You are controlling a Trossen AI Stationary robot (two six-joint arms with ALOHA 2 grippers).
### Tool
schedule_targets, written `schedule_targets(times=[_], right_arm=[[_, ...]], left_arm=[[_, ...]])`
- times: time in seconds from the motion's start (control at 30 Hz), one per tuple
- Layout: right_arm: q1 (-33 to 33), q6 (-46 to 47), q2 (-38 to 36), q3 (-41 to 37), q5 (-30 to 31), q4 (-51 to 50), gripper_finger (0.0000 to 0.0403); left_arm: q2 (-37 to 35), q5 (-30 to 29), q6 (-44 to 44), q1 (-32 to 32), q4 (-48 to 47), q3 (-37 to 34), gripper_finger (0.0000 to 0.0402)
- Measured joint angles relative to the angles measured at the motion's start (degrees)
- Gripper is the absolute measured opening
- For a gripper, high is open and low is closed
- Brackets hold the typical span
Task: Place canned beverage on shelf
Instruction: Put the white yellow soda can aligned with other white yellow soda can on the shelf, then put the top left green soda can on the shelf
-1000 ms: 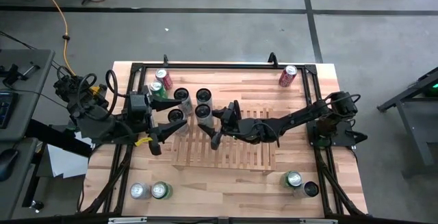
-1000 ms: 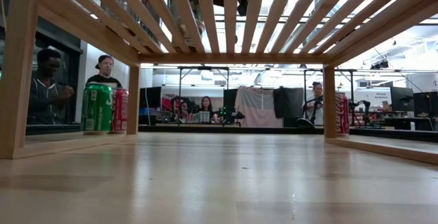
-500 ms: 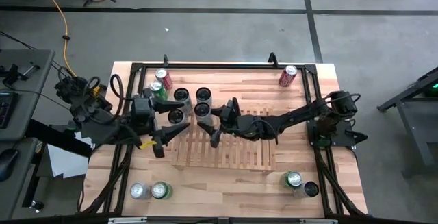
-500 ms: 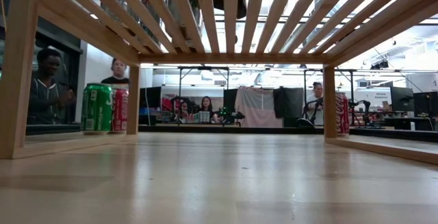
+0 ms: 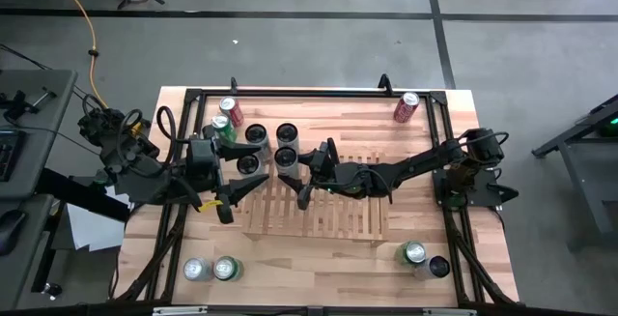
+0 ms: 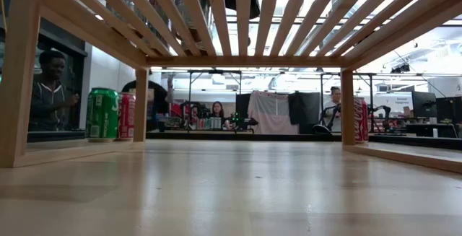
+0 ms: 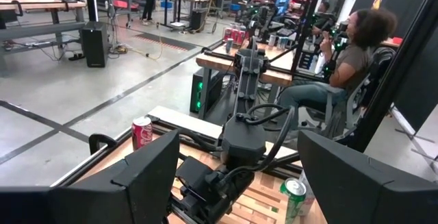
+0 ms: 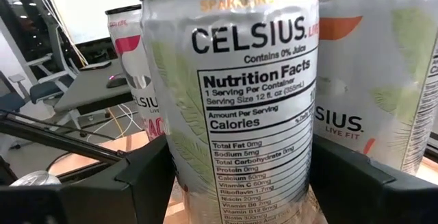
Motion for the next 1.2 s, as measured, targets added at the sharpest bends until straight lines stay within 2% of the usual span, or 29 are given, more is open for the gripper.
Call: schedule_targets(times=[0.17, 0.47, 0.73, 0.83, 0.93, 1.2], right_arm=[[0.21, -0.34, 0.0, 0.0, 0.01, -0.1, 0.0287], [1.27, -0.85, 0.0, 0.0, 2.12, -1.85, 0.0357], [1.25, -1.35, -0.45, 0.0, 2.23, -3.93, 0.0365], [1.25, -2.9, -2.05, -0.02, 2.33, -6.47, 0.0365], [1.43, -3.65, -4.18, -0.02, 2.01, -10.7, 0.0365], [2.3, -3.43, -12.44, -0.02, 1.95, -26.61, 0.0365]], left_arm=[[0.0, 0.0, 0.0, 0.0, 0.01, 0.0, 0.0288], [0.0, 0.0, 0.1, 0.0, -0.01, 0.0, 0.0288], [-0.01, -0.02, 0.57, 0.0, -0.01, 0.0, 0.0288], [-0.03, 0.15, 0.54, 0.0, -0.01, 0.0, 0.0288], [-0.44, 2.78, 1.01, 0.0, -0.07, 0.0, 0.0288], [-0.97, 3.96, 2.78, -0.02, -0.14, 0.0, 0.0288]])
